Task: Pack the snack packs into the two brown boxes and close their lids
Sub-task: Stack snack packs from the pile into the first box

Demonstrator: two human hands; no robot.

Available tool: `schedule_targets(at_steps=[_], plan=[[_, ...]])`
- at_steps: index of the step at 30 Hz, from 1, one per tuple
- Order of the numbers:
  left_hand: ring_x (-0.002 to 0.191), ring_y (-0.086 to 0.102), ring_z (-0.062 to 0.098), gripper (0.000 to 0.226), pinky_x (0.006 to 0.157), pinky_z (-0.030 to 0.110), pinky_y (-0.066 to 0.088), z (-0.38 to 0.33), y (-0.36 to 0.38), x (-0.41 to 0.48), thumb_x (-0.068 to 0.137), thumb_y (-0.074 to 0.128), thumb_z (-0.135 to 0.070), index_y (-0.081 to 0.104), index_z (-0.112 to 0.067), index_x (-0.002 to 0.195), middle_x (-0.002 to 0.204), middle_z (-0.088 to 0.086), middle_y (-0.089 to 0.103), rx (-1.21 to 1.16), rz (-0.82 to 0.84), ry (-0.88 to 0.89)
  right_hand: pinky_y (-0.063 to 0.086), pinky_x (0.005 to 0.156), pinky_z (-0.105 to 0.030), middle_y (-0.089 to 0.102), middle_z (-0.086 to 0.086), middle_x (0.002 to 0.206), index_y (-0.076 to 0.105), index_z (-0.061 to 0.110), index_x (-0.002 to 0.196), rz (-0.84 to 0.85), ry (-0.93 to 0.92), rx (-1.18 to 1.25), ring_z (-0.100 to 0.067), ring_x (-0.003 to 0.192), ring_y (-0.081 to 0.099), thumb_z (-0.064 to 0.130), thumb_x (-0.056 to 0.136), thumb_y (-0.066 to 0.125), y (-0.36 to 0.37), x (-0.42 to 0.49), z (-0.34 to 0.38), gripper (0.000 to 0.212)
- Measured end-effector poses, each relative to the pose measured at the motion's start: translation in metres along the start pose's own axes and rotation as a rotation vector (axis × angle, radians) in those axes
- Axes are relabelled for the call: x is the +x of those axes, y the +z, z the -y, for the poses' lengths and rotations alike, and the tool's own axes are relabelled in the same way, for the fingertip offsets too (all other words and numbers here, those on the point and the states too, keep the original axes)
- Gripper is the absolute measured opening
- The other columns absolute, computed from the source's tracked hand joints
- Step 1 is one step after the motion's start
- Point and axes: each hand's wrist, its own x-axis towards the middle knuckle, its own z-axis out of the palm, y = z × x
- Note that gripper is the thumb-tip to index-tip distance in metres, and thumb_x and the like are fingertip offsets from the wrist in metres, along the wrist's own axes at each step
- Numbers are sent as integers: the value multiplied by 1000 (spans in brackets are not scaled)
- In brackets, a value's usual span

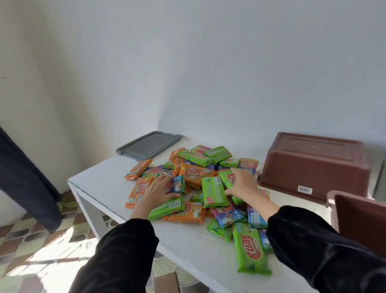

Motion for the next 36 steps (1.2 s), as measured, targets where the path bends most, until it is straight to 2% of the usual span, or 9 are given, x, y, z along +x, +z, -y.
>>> schedule_targets(at_steps=[2,7,12,15,19,22,25,29,36], plan=[[129,39,27,97,107,47,27,-2,2,-3,58,35,-81,41,-25,137,140,2,42,20,-67,12,40,104,-37,42,-11,144,31,15,146,-16,-6,46,-28,132,40,30,71,79,-6,-4,0,90],[109,52,24,100,102,49,30,-43,-11,-9,58,36,-88,44,-20,132,123,3,52,-94,-289,94,32,108,-36,41,-9,146,31,14,145,-39,-86,76,-26,137,33,30,73,78,-54,-16,-8,88],[96,49,13,83,83,28,40,-145,-46,-1,62,52,-70,49,-16,126,112,1,51,-177,-259,342,33,107,-34,40,-7,146,35,16,144,-61,-136,121,-25,135,36,23,70,80,-138,-47,-36,86],[90,51,11,81,79,25,41,-219,-50,3,62,54,-70,54,-14,121,107,2,56,-72,-194,561,40,92,-26,44,-8,142,37,23,143,-78,-120,120,-24,126,45,15,71,76,-186,-83,-69,82],[85,54,12,75,75,25,44,-314,-29,-8,61,57,-68,57,-16,115,101,0,58,-3,-28,807,41,100,-31,45,-8,140,36,28,142,-94,-53,26,-25,125,44,15,69,76,-225,-137,-128,84],[87,57,14,68,74,26,48,-369,0,-22,63,65,-64,57,-19,112,102,-2,60,37,70,917,42,91,-27,42,-6,144,36,26,143,-44,-1,-48,-24,125,46,12,70,77,-238,-174,-173,84],[90,56,14,62,75,27,47,-410,31,-37,67,71,-56,57,-17,113,104,-2,60,101,200,966,52,85,-32,48,-6,137,38,28,141,25,66,-62,-24,113,54,10,69,77,-240,-204,-217,84],[88,47,12,61,77,27,40,-439,72,-52,70,70,-56,56,-16,114,98,-6,50,287,353,1010,44,85,-26,51,-3,134,34,29,142,171,64,-230,-21,114,51,15,69,78,-226,-224,-258,86],[103,54,23,65,85,32,42,-451,125,-52,70,71,-54,54,-12,117,115,6,56,603,401,994,39,97,-36,36,-4,112,29,30,143,290,34,-452,-27,117,42,18,67,80,-183,-205,-280,93]])
